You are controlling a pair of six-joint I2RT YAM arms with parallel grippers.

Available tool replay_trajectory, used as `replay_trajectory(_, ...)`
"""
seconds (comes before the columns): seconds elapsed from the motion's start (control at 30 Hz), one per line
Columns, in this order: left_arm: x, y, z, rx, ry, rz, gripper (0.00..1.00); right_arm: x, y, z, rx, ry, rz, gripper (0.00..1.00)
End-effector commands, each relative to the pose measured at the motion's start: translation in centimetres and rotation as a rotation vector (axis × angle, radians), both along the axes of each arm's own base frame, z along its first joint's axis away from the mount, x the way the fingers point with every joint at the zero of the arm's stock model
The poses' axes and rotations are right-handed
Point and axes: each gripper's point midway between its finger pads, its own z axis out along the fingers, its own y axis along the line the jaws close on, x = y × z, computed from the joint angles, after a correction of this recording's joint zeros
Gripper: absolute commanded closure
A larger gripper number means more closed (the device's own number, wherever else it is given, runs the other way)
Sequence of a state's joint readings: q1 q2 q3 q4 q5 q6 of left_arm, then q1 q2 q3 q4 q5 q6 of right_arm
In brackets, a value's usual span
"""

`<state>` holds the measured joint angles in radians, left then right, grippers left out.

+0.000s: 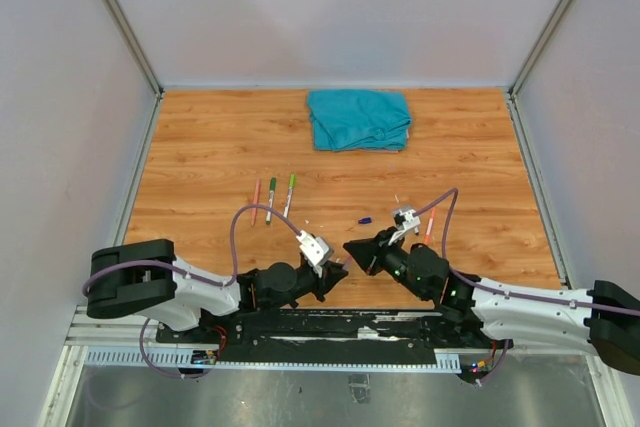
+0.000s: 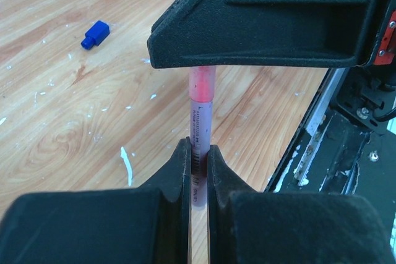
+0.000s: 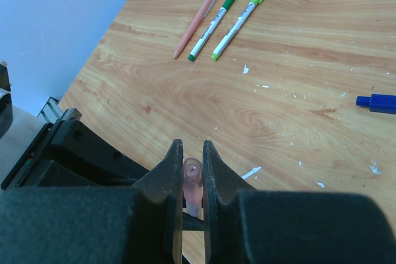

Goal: Insert the pens into the pen caps
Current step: Press the pen cap onto the pen.

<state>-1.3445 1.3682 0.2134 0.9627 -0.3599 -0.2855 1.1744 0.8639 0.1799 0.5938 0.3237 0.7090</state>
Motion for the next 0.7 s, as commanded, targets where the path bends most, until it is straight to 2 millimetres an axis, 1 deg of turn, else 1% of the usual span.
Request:
replay_trajectory(0.0, 2.0, -2.2, 17.5, -0.559, -0.137, 0.071, 1.00, -5.6, -1.4, -7.6, -0.246, 0.130, 0.212, 0.99)
replay_trajectory(0.17, 1.1, -2.7, 19.3, -0.580, -0.149, 0.011, 1.00, -7.0, -0.3, -5.4, -0.193, -0.015, 0.355, 0.99)
replay_trajectory(0.27, 0.6, -2.2, 20.3, -0.613, -0.148, -0.009, 0.99, -7.6, -0.1, -4.5, -0.189, -0.083, 0.407, 0.99)
replay_trajectory(0.4, -0.1, -1.4, 21.8, -0.668, -0.145, -0.037, 0.99, -8.0, -0.4, -4.4, -0.188, -0.140, 0.424, 0.99)
replay_trajectory(0.53, -0.6, -0.7, 22.8, -0.705, -0.139, -0.056, 0.99, -8.1, -0.6, -4.0, -0.173, -0.193, 0.421, 0.99)
replay_trajectory(0.67, -0.9, -0.3, 23.5, -0.725, -0.143, -0.069, 1.00, -8.3, -0.8, -4.6, -0.191, -0.201, 0.424, 0.99)
